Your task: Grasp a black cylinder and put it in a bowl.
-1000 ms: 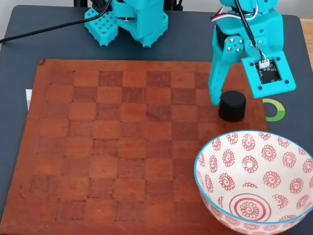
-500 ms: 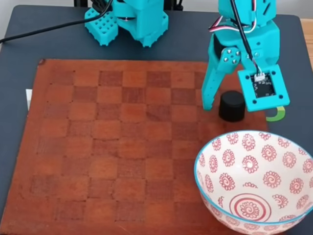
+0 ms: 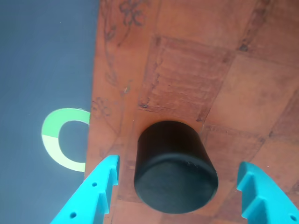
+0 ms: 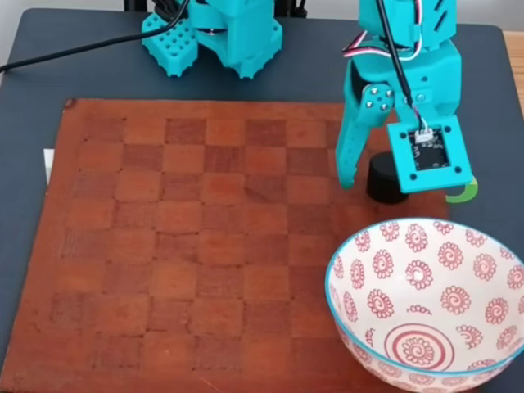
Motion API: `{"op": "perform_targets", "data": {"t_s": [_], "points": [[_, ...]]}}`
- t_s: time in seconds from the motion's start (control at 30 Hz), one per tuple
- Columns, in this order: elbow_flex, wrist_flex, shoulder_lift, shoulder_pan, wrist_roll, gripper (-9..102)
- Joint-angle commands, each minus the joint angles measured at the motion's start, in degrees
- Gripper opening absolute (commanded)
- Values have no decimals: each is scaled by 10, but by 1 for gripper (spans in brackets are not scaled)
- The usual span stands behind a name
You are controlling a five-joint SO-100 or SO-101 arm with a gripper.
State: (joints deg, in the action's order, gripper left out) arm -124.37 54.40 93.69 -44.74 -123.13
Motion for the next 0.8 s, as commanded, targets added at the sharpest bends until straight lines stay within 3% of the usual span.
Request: {"op": "perform_targets", "data": {"t_s": [0.0, 0.4, 0.6, 0.77], "points": [[9, 3, 3, 5, -4, 18], [12, 11, 7, 4, -5, 11], [54, 120, 60, 5, -26, 11], [58, 156, 108, 5, -42, 11]]}}
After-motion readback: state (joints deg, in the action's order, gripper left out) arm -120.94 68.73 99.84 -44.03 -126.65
